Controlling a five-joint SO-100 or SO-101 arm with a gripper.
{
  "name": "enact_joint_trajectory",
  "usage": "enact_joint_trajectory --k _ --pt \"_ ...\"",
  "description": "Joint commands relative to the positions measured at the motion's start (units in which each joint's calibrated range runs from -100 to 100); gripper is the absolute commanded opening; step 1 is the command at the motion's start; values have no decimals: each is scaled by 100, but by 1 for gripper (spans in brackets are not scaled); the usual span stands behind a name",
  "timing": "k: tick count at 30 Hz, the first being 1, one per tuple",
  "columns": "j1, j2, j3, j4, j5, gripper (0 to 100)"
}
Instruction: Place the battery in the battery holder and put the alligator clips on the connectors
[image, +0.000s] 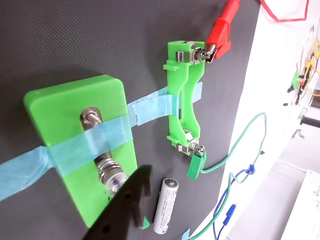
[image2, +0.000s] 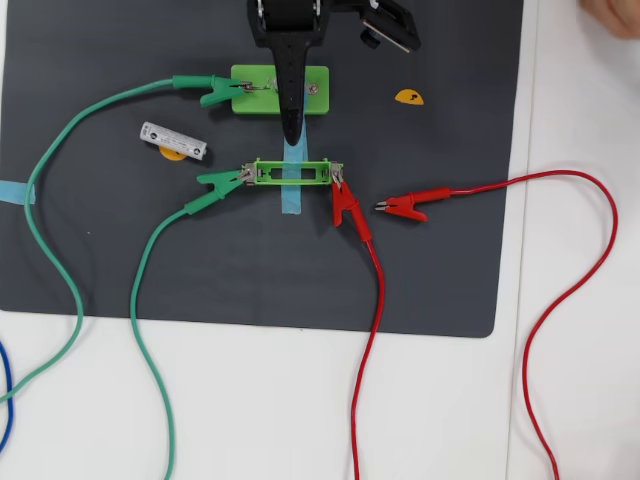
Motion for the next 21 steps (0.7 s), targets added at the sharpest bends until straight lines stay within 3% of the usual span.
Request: enact_joint_trajectory --k 1,21 --pt "76 -41 46 -85 -5 37" --pt "56 -41 54 -85 -10 37"
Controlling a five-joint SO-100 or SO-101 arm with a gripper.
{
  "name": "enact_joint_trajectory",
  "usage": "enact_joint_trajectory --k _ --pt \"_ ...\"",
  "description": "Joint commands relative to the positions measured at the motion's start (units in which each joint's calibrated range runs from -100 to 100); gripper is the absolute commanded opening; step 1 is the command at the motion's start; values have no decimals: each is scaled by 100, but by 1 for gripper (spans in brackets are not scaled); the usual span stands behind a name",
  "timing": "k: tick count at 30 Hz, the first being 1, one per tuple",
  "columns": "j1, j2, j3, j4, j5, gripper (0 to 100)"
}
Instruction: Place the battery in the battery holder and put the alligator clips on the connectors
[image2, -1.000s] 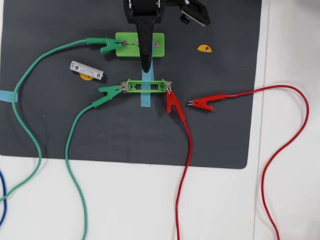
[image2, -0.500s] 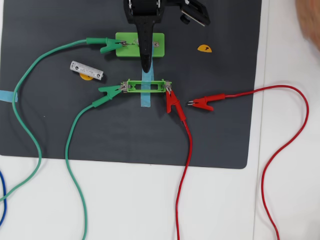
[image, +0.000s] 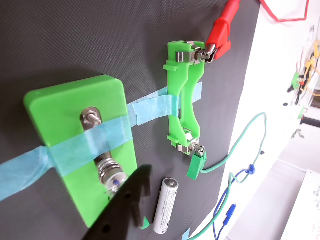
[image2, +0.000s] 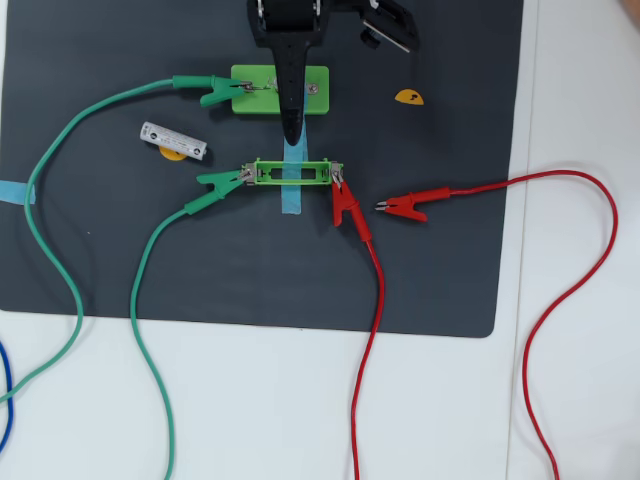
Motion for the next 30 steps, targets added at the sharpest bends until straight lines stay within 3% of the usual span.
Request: enact_joint_trajectory --k 1,6,10,20,30 --pt "56 -41 54 -85 1 37" --pt "96 44 -147 -94 32 37" --pt "561 614 -1051 -102 412 37" --pt "2328 4715 -4358 -747 496 37" --pt "3034 7462 -6253 585 511 37"
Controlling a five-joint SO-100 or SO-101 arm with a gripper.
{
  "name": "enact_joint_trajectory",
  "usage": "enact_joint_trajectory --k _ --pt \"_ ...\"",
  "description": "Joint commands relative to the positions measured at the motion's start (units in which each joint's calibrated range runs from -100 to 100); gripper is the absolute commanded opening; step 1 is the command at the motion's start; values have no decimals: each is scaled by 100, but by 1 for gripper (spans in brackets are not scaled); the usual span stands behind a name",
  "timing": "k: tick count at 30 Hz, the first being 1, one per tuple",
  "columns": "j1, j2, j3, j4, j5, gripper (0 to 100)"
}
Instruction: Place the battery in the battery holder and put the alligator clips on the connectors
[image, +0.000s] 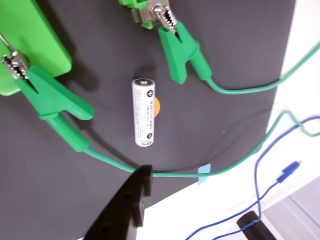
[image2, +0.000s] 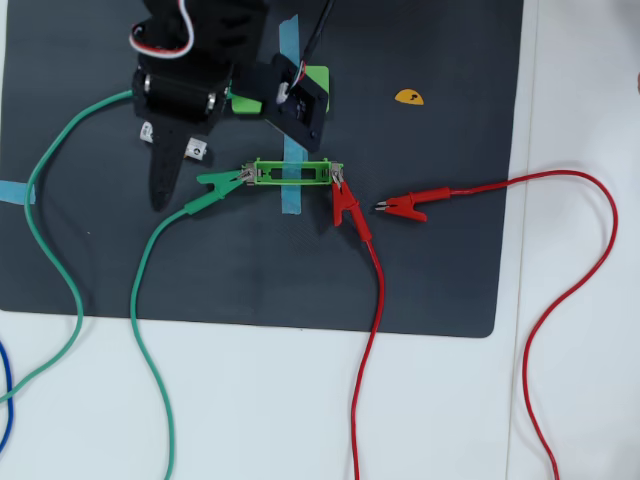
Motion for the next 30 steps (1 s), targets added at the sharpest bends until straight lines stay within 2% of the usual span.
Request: enact_joint_trajectory --k 1,6,10,18,30 --pt "135 416 -733 457 20 37" --pt "44 637 -1347 1127 20 36" --pt "4 1020 -1646 1308 20 29" --pt "-97 2015 -1804 1162 15 26" --pt "-26 2304 -1707 526 -16 26"
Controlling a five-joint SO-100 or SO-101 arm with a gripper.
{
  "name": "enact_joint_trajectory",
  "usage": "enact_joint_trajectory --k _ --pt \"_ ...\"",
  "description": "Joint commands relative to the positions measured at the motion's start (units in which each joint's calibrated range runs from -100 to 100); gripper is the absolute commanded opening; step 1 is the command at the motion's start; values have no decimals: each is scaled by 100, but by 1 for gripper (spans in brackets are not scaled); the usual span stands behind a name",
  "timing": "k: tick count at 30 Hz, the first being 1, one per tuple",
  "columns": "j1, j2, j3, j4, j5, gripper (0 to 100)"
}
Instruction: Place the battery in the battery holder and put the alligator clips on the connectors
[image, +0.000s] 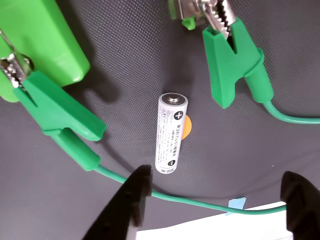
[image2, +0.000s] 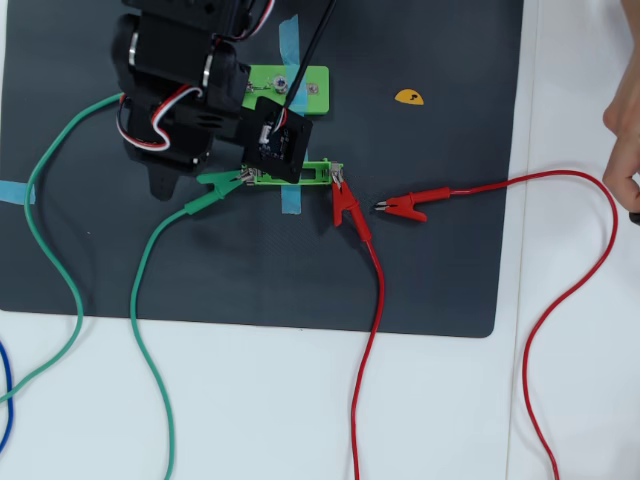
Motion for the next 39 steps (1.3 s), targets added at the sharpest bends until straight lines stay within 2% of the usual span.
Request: enact_joint_trajectory --k 1,19,39 --pt "18 105 -152 -118 -22 26" --pt "463 700 -143 -126 -32 25" --pt "392 1066 -240 -126 -37 25"
